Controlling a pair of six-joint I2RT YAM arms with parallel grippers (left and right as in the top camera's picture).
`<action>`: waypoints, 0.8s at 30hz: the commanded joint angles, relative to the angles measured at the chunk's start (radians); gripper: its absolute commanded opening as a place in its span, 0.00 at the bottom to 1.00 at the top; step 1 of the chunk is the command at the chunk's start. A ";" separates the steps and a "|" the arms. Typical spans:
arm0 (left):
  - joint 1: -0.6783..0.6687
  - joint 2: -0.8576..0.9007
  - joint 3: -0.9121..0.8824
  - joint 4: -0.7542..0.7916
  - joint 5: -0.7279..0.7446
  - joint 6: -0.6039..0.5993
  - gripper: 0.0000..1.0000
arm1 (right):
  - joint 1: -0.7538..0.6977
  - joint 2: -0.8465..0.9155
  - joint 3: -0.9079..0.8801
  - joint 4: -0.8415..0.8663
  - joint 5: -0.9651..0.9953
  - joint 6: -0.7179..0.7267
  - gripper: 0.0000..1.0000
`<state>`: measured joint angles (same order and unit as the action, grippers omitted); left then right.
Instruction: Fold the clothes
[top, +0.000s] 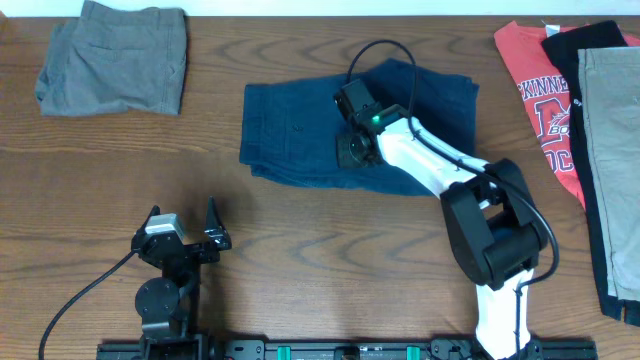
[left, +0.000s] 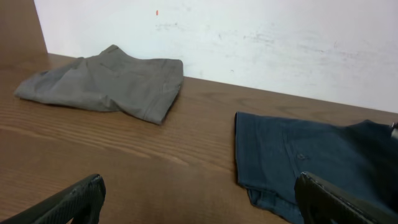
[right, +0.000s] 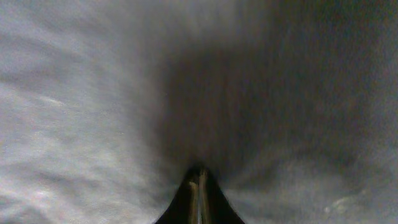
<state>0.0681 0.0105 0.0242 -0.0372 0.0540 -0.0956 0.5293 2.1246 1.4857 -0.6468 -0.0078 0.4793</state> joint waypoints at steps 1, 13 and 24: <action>-0.003 -0.006 -0.020 -0.028 0.006 0.016 0.98 | 0.009 0.029 -0.005 -0.032 0.000 0.052 0.01; -0.003 -0.006 -0.020 -0.028 0.006 0.016 0.98 | 0.056 0.029 -0.005 -0.203 -0.058 0.104 0.01; -0.003 -0.006 -0.020 -0.028 0.006 0.016 0.98 | 0.176 0.028 -0.005 -0.353 -0.140 0.104 0.01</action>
<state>0.0681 0.0105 0.0246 -0.0372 0.0540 -0.0956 0.6563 2.1284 1.5047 -0.9684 -0.0910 0.5701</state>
